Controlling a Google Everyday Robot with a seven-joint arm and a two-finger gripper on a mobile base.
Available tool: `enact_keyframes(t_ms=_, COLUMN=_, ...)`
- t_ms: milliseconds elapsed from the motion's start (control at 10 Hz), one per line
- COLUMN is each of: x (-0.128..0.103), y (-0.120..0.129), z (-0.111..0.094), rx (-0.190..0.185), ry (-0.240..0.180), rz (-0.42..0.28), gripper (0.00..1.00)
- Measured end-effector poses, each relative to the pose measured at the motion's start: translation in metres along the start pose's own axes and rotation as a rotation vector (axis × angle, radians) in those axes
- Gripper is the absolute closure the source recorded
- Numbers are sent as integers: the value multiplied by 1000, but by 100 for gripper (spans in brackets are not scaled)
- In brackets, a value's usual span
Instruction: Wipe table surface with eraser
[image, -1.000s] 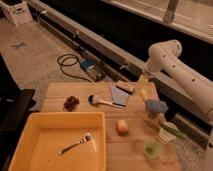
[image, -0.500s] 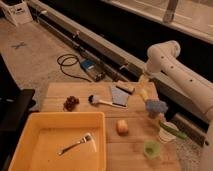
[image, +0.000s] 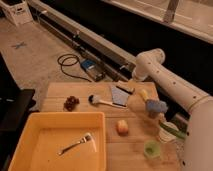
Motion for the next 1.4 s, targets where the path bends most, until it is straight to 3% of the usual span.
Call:
enact_keyframes(t_ms=200, x=-7, y=4, z=29, rx=-44, ry=-21, rz=15, gripper=20)
enact_keyframes(t_ms=400, x=-15, y=4, z=41, rx=-54, ry=-33, rz=23, gripper=20)
enact_keyframes(t_ms=800, x=-13, y=3, z=43, rx=-56, ry=-29, rz=27, gripper=20)
enact_keyframes(t_ms=1000, x=-9, y=0, z=46, rx=-44, ry=-7, rz=42, gripper=20)
enact_keyframes(t_ms=1400, x=7, y=-5, z=67, rx=-31, ry=17, rz=98, gripper=20)
